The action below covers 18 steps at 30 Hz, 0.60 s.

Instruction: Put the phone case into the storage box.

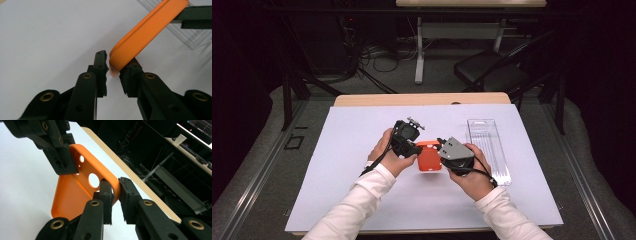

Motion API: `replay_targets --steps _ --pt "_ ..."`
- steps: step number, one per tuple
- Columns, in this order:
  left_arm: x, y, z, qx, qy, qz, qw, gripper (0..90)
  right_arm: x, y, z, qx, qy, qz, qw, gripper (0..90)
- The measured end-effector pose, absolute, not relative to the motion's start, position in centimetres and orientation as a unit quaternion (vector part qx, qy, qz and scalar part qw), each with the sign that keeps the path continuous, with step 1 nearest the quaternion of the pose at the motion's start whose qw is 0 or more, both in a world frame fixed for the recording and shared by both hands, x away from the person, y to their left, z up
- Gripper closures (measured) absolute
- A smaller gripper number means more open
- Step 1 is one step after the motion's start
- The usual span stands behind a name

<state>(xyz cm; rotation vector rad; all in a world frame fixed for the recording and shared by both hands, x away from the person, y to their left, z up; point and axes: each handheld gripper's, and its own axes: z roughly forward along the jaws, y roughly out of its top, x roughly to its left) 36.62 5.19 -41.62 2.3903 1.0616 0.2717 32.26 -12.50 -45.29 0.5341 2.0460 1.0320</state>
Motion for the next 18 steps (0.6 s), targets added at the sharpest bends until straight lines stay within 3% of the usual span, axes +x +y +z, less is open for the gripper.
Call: replay_targets --steps 18 --pt "36.0 6.6 -41.4 0.872 0.371 0.110 0.300 54.2 32.7 -13.3 -45.3 0.206 0.797 0.429 0.373 81.1"
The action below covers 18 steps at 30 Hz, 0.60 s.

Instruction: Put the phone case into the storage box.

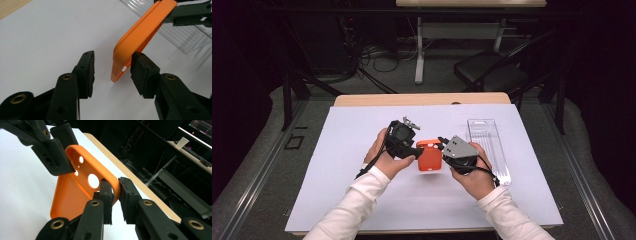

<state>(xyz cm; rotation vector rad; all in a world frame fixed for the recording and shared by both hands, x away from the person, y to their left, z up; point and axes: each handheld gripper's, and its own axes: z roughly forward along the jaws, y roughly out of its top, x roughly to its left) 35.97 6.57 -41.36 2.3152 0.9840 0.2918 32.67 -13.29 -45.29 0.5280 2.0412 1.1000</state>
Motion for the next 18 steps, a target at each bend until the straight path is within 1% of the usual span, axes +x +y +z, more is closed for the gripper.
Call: replay_targets --steps 7,9,11,14,16,18 --pt "35.8 7.3 -41.6 0.871 0.352 0.103 0.326 51.0 32.9 -13.7 -45.1 0.206 0.796 0.438 0.363 81.1" --pt "35.7 7.7 -41.8 0.869 0.343 0.114 0.337 46.9 33.1 -14.0 -45.0 0.207 0.795 0.443 0.360 81.0" --pt "35.7 8.1 -41.9 0.861 0.346 0.107 0.358 46.7 33.1 -14.2 -45.0 0.208 0.794 0.446 0.358 81.0" --pt "35.8 8.6 -42.2 0.854 0.350 0.091 0.373 48.6 33.2 -14.4 -44.9 0.209 0.793 0.449 0.355 81.0" --pt "35.8 8.7 -42.3 0.853 0.350 0.094 0.375 48.8 33.3 -14.6 -44.9 0.210 0.792 0.451 0.353 81.0" --pt "35.8 9.1 -42.6 0.857 0.343 0.111 0.368 49.2 33.4 -14.8 -44.8 0.212 0.792 0.451 0.352 81.0"
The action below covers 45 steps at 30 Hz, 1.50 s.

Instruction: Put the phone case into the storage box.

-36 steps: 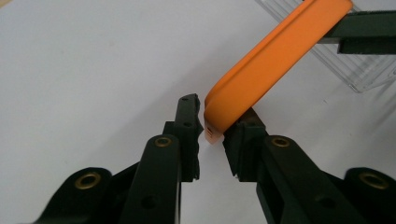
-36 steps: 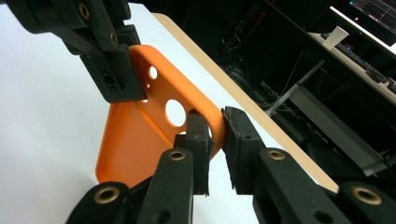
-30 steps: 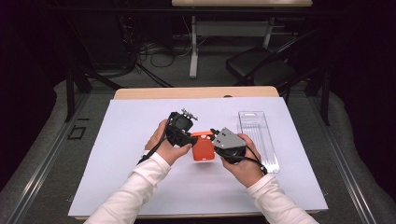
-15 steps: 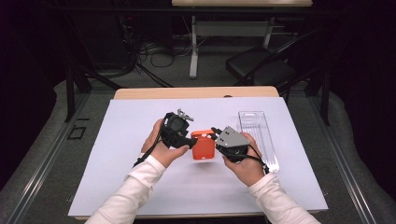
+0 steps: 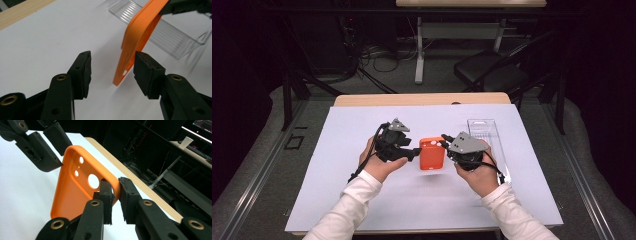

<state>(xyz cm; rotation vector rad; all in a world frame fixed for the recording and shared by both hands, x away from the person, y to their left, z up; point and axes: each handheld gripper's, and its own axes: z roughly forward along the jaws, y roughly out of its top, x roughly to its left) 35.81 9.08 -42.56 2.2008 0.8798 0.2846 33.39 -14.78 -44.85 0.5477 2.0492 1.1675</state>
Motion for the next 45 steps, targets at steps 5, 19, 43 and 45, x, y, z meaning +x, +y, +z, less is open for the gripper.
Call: replay_targets --steps 5,19,43,45 --pt "35.6 9.7 -42.8 0.861 0.332 0.131 0.364 49.7 33.5 -15.2 -44.7 0.211 0.792 0.449 0.355 81.0" --pt "34.9 12.2 -44.0 0.842 0.360 0.099 0.390 43.1 33.8 -16.4 -44.4 0.193 0.785 0.478 0.344 81.0" --pt "34.7 12.4 -44.6 0.838 0.351 0.100 0.406 23.5 34.9 -18.5 -43.6 0.181 0.779 0.490 0.348 80.8" --pt "34.7 12.6 -44.6 0.836 0.354 0.096 0.408 22.3 35.0 -18.7 -43.5 0.180 0.778 0.491 0.349 80.8"
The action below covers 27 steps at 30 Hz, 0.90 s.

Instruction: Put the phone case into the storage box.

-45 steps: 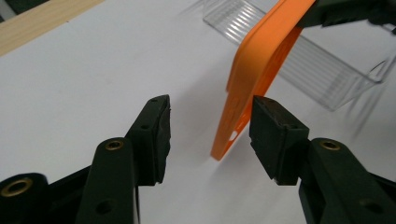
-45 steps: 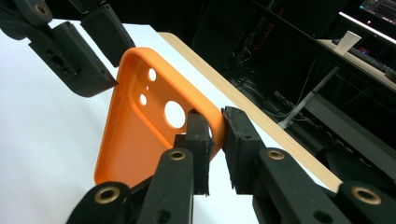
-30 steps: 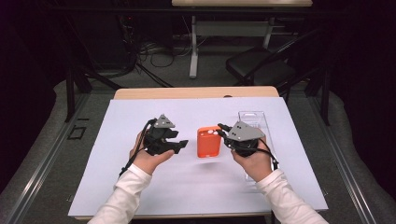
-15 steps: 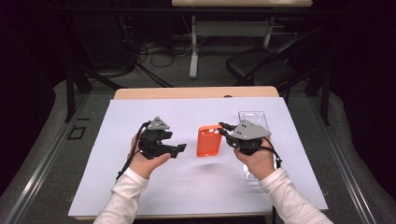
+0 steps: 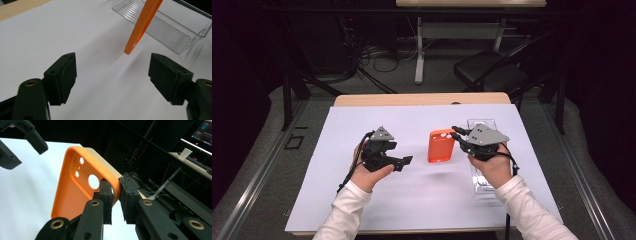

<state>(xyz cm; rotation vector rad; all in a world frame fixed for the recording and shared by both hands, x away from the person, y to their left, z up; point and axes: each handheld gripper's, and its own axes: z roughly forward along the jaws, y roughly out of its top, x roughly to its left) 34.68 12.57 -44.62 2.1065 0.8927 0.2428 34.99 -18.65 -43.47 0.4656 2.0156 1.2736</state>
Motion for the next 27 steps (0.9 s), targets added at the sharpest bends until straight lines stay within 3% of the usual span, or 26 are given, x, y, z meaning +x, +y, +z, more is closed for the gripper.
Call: replay_targets --steps 23,27 --pt "34.9 14.0 -45.1 0.837 0.356 0.065 0.410 0.7 36.7 -23.0 -40.3 0.188 0.764 0.489 0.376 80.8" --pt "34.9 14.1 -45.2 0.837 0.355 0.068 0.410 0.7 36.8 -23.3 -40.3 0.188 0.764 0.488 0.379 80.7"
